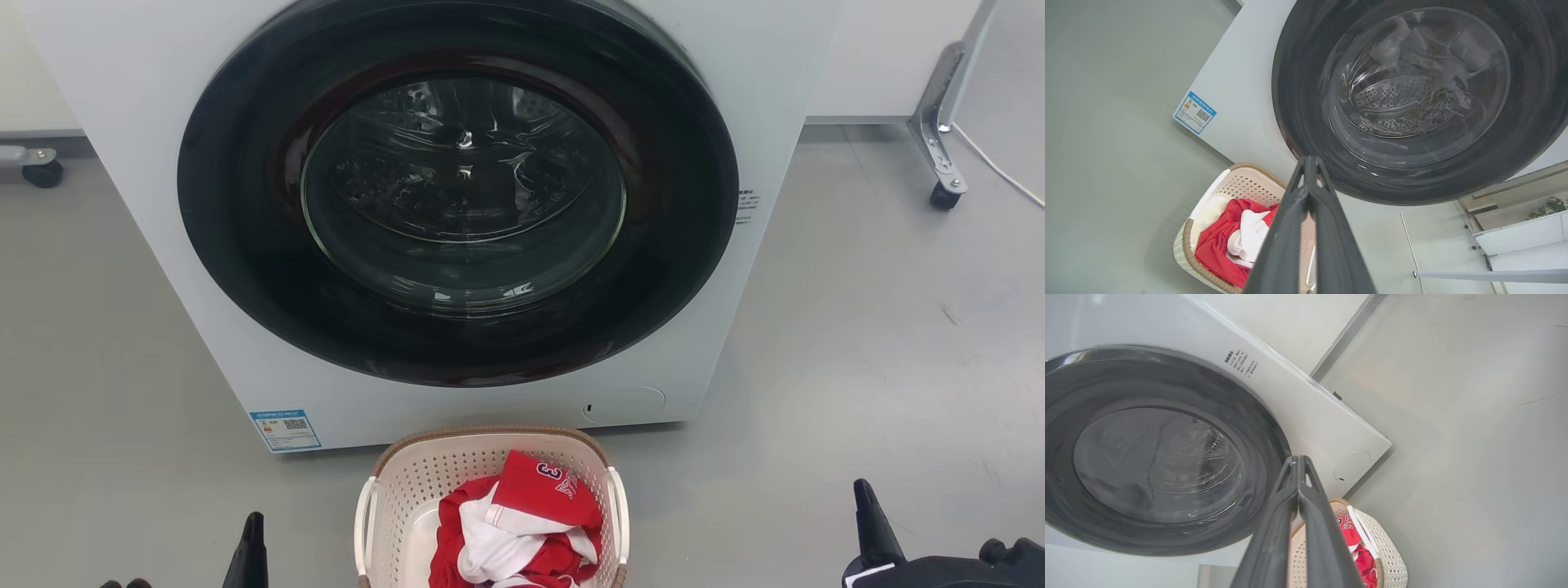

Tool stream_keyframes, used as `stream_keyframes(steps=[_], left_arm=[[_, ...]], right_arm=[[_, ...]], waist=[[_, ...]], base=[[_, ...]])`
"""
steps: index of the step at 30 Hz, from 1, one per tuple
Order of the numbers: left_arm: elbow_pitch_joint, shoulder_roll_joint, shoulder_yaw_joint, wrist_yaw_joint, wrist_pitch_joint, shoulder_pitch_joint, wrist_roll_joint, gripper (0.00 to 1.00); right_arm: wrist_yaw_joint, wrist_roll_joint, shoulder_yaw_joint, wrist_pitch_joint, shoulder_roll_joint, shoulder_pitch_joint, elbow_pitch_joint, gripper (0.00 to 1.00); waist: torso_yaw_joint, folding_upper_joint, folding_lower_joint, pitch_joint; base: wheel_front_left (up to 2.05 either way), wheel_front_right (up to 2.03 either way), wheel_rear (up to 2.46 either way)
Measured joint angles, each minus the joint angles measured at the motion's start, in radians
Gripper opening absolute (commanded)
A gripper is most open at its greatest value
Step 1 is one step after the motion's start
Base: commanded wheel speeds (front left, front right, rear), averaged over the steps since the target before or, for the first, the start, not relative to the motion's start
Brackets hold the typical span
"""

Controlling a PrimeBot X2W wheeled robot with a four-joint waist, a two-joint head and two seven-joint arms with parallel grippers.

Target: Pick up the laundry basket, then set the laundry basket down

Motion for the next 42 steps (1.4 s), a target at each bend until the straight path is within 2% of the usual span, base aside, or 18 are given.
stream_keyframes(steps=[42], left_arm=[[0.102, -0.011, 0.089, -0.105, 0.144, -0.153, -0.605, 0.0]], right_arm=[[0.105, 0.575, -0.173, 0.145, 0.016, -0.081, 0.068, 0.0]], waist=[[0.006, 0.0, 0.0, -0.004]], base=[[0.0, 0.0, 0.0]])
